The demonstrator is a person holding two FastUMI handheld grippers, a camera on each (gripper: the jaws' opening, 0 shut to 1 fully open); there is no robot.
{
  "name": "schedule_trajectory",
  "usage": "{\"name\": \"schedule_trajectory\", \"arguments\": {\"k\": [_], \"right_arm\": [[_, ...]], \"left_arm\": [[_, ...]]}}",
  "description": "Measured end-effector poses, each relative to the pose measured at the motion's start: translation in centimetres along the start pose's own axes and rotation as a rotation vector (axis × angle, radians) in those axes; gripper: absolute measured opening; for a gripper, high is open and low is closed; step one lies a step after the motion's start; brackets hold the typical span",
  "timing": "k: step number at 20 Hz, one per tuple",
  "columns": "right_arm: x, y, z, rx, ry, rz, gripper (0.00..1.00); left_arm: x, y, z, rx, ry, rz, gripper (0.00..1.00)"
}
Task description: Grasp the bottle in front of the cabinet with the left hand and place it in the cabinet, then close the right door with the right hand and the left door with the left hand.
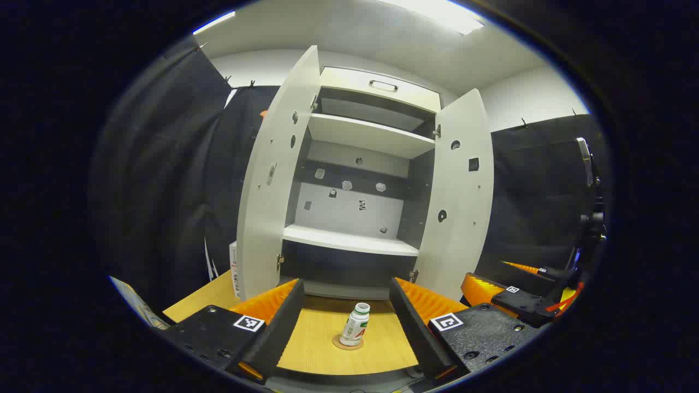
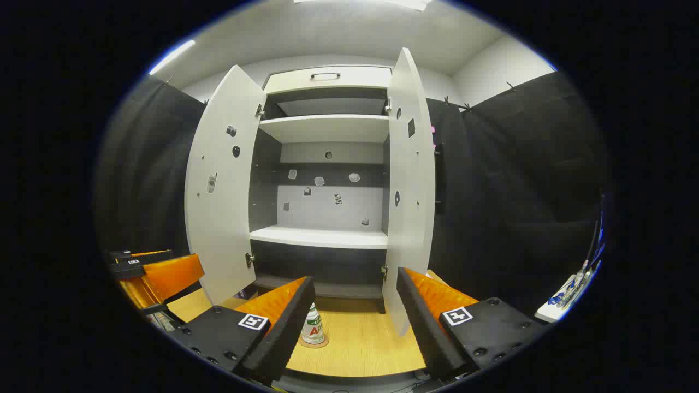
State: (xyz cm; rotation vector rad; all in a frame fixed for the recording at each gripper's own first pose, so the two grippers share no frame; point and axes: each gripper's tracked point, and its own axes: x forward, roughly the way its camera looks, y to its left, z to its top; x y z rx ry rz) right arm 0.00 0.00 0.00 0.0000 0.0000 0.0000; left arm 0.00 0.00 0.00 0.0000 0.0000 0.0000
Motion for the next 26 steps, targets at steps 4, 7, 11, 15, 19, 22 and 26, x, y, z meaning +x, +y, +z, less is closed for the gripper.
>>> {"name": "schedule_trajectory", "arguments": {"k": [4, 7, 11, 15, 19, 22, 26], "right_arm": [[-0.3, -0.2, 0.1, -0.003, -0.001, -0.005, 1.00], [-0.5, -0.2, 0.0, -0.002, 0.006, -0.001, 0.99], [-0.8, -0.7, 0.3, 0.011, 0.004, -0.017, 0.99], [-1.0, -1.1, 0.4, 0.014, 0.001, -0.027, 1.00], [-1.2, -1.4, 0.4, 0.004, -0.006, -0.033, 1.00], [-1.3, -1.9, 0.0, 0.005, 0.002, -0.045, 0.99], [-1.3, -2.7, -0.1, -0.002, 0.003, -0.058, 0.99]], "left_arm": [[0.1, -0.6, -0.3, 0.012, 0.009, -0.012, 0.95], [-0.3, -0.8, -0.2, 0.010, 0.011, -0.022, 0.93], [-0.6, -0.8, 0.2, 0.023, -0.001, -0.020, 0.95], [-0.7, -0.8, -0.2, 0.035, 0.005, -0.012, 0.95], [-0.8, -0.6, -0.9, 0.026, 0.012, -0.001, 0.93], [-0.4, -0.7, -2.2, 0.037, 0.029, 0.002, 0.95], [1.0, -1.3, -4.2, 0.038, 0.047, -0.010, 0.95]]}}
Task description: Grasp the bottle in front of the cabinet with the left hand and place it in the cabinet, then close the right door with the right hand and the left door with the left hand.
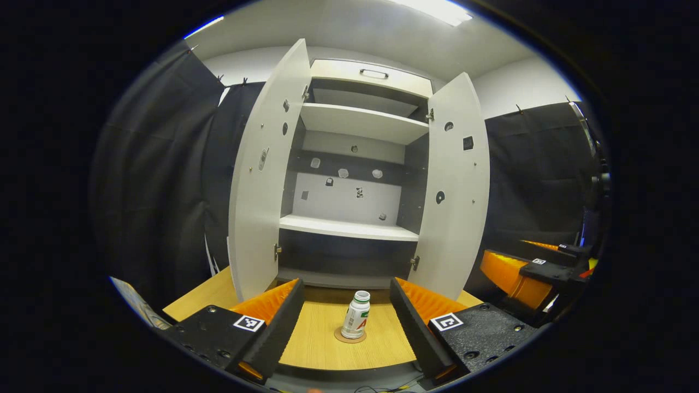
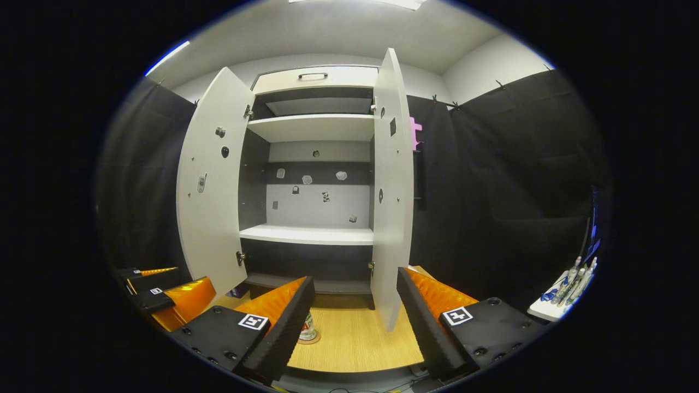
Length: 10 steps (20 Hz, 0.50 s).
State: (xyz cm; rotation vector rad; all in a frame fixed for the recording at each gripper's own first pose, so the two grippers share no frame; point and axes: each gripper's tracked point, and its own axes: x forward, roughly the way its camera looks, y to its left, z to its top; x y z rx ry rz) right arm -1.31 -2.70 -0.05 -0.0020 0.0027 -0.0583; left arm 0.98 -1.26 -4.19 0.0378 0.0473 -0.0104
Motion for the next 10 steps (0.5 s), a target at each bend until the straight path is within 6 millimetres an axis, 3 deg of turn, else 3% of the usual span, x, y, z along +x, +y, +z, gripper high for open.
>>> {"name": "schedule_trajectory", "arguments": {"k": [10], "right_arm": [[1.2, -3.5, -0.5, -0.021, 0.028, -0.056, 1.00]], "left_arm": [[8.1, -1.4, -6.7, -0.001, 0.085, -0.026, 0.95]]}}
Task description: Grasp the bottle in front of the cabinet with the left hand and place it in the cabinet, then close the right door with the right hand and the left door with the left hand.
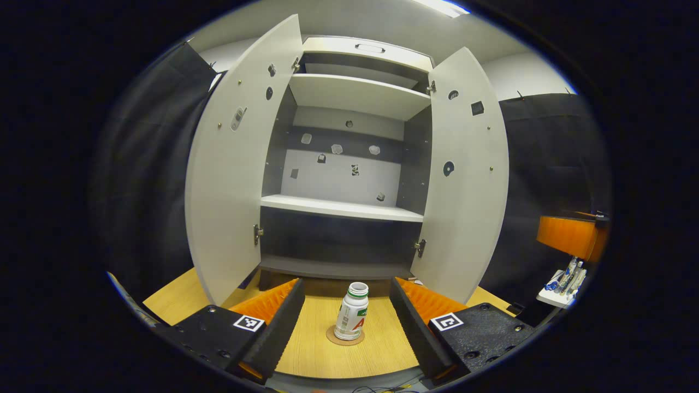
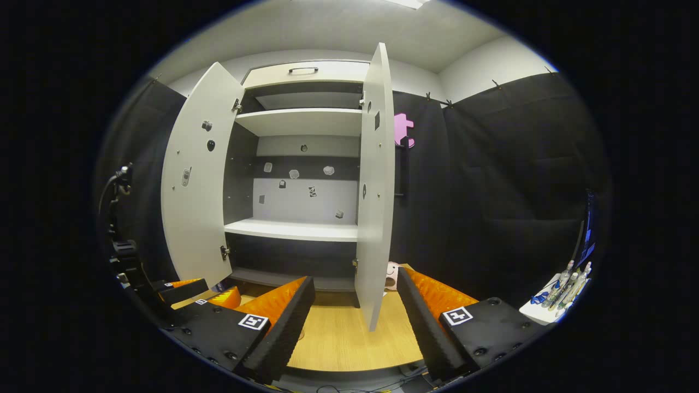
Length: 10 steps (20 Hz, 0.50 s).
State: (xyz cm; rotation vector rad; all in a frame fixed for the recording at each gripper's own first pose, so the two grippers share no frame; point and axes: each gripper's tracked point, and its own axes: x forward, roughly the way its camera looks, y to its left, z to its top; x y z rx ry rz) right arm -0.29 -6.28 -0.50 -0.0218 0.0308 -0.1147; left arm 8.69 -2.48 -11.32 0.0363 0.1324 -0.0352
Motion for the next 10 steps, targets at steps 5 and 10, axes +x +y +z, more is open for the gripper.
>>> {"name": "schedule_trajectory", "arguments": {"k": [5, 10], "right_arm": [[1.3, -2.2, -0.1, 0.001, 0.006, -0.049, 1.00], [3.0, -4.0, -0.6, 0.013, 0.031, -0.084, 1.00]], "left_arm": [[5.2, -1.2, -3.5, 0.044, 0.026, -0.015, 0.95], [9.8, -1.4, -8.4, 0.089, 0.095, -0.019, 0.95]]}}
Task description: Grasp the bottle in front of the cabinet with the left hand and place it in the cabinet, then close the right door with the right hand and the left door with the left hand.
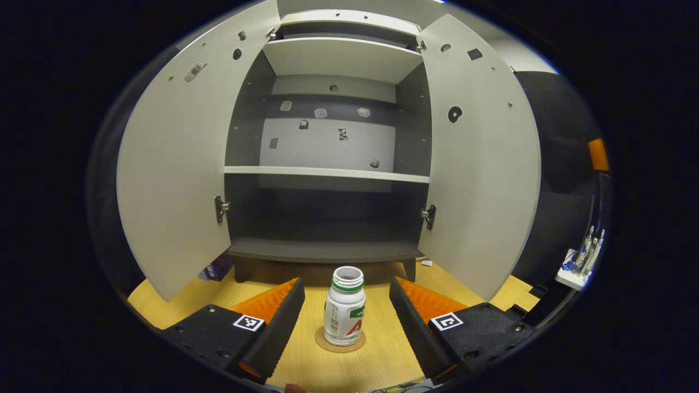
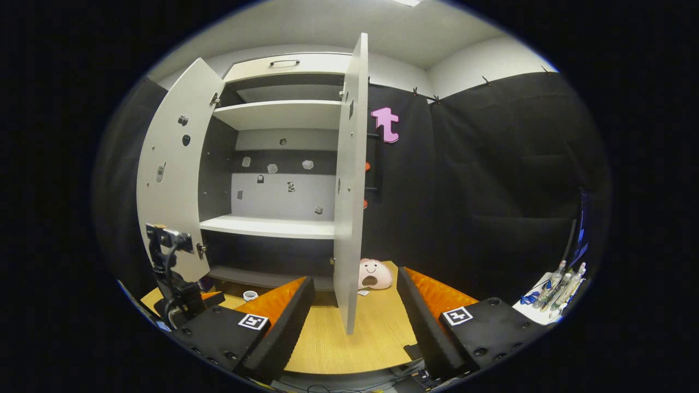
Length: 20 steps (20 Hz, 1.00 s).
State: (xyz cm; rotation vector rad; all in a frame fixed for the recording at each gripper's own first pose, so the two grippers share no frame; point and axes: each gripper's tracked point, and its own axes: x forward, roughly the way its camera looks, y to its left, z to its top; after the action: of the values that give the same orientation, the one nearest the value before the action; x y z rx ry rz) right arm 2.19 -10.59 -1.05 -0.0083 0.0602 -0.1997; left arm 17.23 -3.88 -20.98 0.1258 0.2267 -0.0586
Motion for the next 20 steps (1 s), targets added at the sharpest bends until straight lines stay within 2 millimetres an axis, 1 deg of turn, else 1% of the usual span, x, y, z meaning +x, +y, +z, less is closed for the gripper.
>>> {"name": "schedule_trajectory", "arguments": {"k": [4, 5, 7, 8, 10, 11, 12, 13, 15, 16, 18, 20], "right_arm": [[1.3, -0.8, -0.8, 0.007, 0.040, -0.015, 1.00], [1.6, -1.0, -0.9, 0.008, 0.047, -0.017, 1.00], [2.1, -1.5, -1.0, -0.004, 0.053, -0.023, 1.00], [2.4, -1.8, -1.0, -0.015, 0.055, -0.028, 1.00], [2.9, -2.3, -1.1, -0.029, 0.059, -0.035, 1.00], [3.1, -2.6, -1.1, -0.030, 0.062, -0.036, 1.00], [3.4, -2.7, -1.2, -0.027, 0.067, -0.035, 1.00], [3.5, -3.0, -1.2, -0.023, 0.070, -0.035, 1.00], [3.8, -3.5, -1.1, -0.016, 0.068, -0.031, 1.00], [4.1, -3.8, -1.2, -0.020, 0.067, -0.035, 1.00], [4.5, -4.6, -1.3, -0.030, 0.063, -0.043, 1.00], [4.8, -4.8, -1.1, -0.027, 0.061, -0.034, 1.00]], "left_arm": [[3.6, -0.4, -3.3, 0.020, 0.060, -0.007, 0.96], [4.2, -0.5, -4.2, 0.018, 0.078, -0.015, 0.96], [5.4, -0.2, -5.5, 0.020, 0.102, -0.002, 0.96], [5.8, 0.1, -5.9, 0.025, 0.112, 0.014, 0.96], [6.4, 0.1, -6.7, 0.015, 0.132, 0.013, 0.96], [6.6, 0.0, -7.2, 0.003, 0.144, 0.002, 0.95], [6.8, 0.0, -7.3, -0.002, 0.155, -0.003, 0.92], [6.5, 0.1, -7.2, -0.006, 0.162, -0.002, 0.76], [6.4, 0.1, -6.7, -0.017, 0.183, -0.010, 0.73], [6.1, 0.4, -5.9, -0.018, 0.179, 0.001, 0.73], [5.6, 0.5, -3.7, -0.019, 0.166, 0.004, 0.73], [5.2, 0.5, -1.1, -0.036, 0.151, -0.005, 0.72]]}}
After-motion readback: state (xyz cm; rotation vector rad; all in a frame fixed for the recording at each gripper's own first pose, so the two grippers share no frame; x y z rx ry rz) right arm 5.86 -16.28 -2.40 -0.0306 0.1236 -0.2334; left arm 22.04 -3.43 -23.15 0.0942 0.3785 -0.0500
